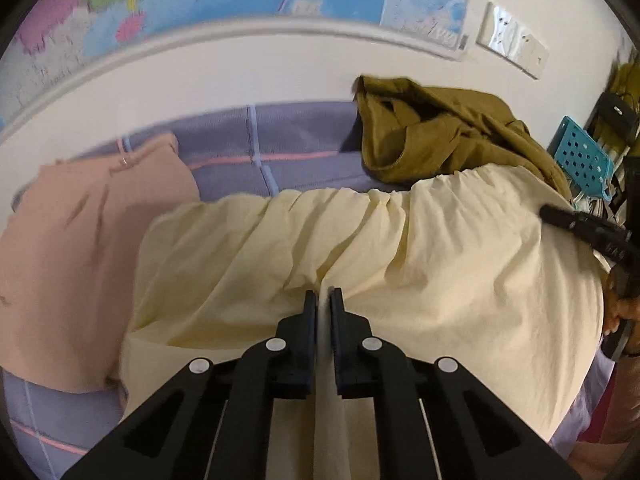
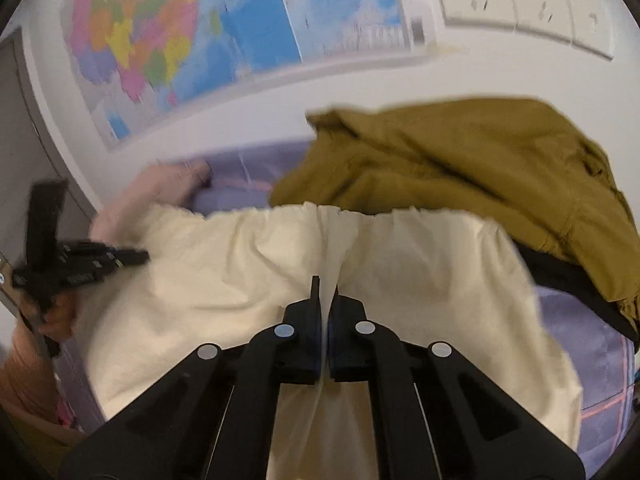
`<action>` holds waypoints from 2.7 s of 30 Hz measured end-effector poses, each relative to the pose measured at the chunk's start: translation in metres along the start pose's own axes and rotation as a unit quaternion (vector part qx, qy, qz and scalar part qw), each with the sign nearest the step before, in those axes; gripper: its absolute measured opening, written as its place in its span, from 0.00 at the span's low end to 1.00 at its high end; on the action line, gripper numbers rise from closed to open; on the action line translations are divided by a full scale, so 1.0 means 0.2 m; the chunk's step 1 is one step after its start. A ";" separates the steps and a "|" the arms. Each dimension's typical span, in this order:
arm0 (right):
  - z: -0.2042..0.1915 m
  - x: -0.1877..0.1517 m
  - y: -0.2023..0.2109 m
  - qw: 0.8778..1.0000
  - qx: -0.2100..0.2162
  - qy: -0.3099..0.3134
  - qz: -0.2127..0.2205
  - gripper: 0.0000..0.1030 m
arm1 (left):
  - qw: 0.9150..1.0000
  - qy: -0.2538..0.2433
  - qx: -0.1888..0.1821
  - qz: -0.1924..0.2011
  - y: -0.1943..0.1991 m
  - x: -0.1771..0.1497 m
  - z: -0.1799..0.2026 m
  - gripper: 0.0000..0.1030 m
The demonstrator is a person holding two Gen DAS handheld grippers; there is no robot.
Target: Fold large clothes
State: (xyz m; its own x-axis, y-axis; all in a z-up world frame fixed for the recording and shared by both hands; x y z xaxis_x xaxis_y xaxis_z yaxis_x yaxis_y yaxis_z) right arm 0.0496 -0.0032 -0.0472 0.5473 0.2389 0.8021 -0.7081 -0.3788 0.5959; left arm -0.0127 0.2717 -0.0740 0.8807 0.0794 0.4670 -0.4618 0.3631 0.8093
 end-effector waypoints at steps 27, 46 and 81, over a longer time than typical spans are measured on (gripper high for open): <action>0.52 -0.22 -0.11 0.988 0.025 -0.138 -0.061 0.03 | 0.998 -0.015 -0.007 0.059 0.06 -0.16 -0.11 0.48; 0.00 -0.05 -0.22 0.997 0.004 0.002 -0.074 0.38 | 0.999 -0.026 0.027 0.032 -0.02 0.00 -0.06 0.59; -0.31 -0.46 0.35 0.994 0.090 0.061 -0.021 0.55 | 0.989 -0.106 -0.071 0.079 0.22 -0.59 0.29 0.66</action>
State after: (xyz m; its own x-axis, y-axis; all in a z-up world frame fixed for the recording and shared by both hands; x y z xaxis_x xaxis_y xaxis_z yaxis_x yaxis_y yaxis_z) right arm -0.0777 0.0045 -0.0772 0.5090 0.3607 0.7815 -0.5882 -0.5170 0.6218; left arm -0.1434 0.2246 -0.0723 0.7503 -0.0456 0.6595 -0.5589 0.4889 0.6697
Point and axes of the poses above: each gripper's, at about its wrist camera, not at the fingertips, and y roughly against the way its jaws point, z to its right, x to its top, the point moved 6 cm from there along -y, roughly the way its jaws point, and after that the axes turned 15 degrees about -x, right-handed, at the moved point
